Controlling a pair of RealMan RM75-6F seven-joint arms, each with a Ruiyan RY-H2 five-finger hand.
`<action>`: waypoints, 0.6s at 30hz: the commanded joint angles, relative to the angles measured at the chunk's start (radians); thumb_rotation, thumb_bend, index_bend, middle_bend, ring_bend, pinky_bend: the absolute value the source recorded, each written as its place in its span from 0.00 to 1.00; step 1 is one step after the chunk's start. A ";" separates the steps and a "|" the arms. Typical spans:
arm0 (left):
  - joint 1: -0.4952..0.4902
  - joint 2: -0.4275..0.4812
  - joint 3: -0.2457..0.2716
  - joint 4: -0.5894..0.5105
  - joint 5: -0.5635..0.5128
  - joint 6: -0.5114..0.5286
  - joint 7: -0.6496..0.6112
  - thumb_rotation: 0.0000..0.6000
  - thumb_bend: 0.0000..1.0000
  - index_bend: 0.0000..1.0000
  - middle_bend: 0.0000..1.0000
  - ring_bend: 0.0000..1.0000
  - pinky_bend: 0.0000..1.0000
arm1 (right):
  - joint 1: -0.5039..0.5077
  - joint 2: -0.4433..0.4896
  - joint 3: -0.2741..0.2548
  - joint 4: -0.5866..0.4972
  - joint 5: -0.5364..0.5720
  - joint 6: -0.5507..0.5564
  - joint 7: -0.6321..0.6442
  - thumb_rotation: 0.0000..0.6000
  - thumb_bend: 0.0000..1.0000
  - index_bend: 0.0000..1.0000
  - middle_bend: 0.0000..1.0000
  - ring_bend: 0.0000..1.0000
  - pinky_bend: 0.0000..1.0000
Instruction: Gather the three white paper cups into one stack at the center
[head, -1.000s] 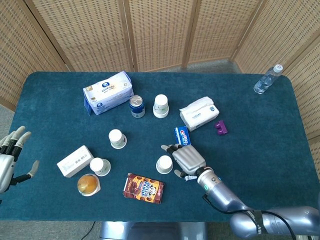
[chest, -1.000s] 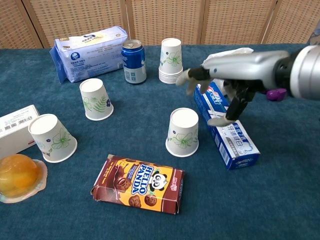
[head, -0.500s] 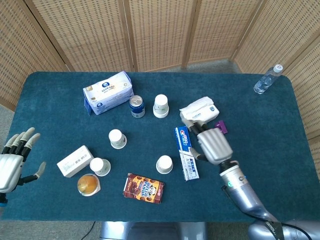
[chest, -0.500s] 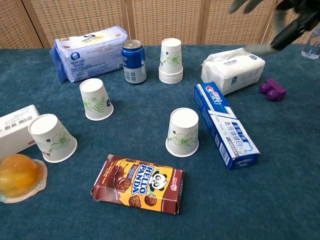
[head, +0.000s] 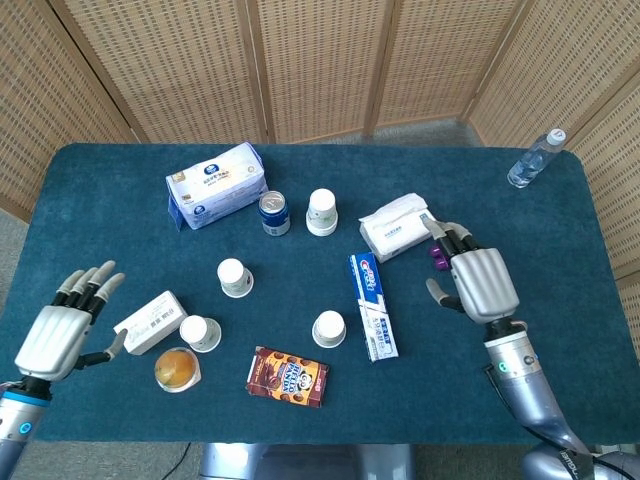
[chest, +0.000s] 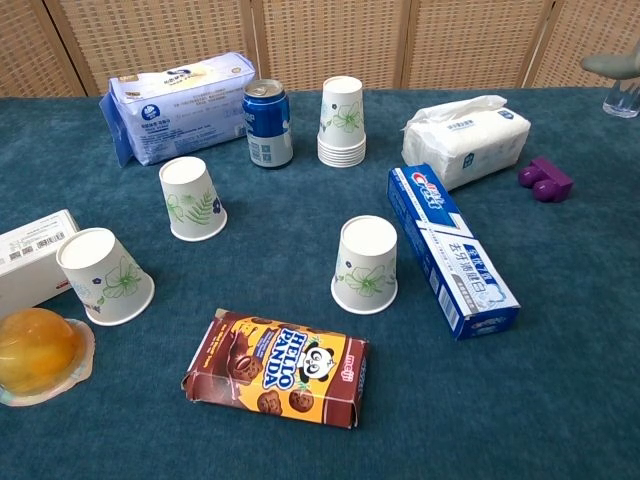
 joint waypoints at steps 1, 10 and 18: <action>-0.010 -0.012 0.004 -0.002 0.003 -0.013 0.016 0.59 0.47 0.00 0.00 0.00 0.09 | -0.012 0.004 0.003 0.011 -0.005 0.001 0.001 1.00 0.37 0.03 0.20 0.17 0.59; -0.033 -0.055 0.034 0.001 0.010 -0.069 0.067 0.59 0.47 0.00 0.00 0.00 0.09 | -0.037 0.017 0.019 0.023 -0.007 -0.017 0.021 1.00 0.37 0.03 0.20 0.17 0.59; -0.058 -0.110 0.045 0.024 -0.017 -0.127 0.109 0.63 0.46 0.00 0.00 0.00 0.12 | -0.056 0.019 0.023 0.029 -0.013 -0.033 0.029 1.00 0.37 0.03 0.20 0.17 0.59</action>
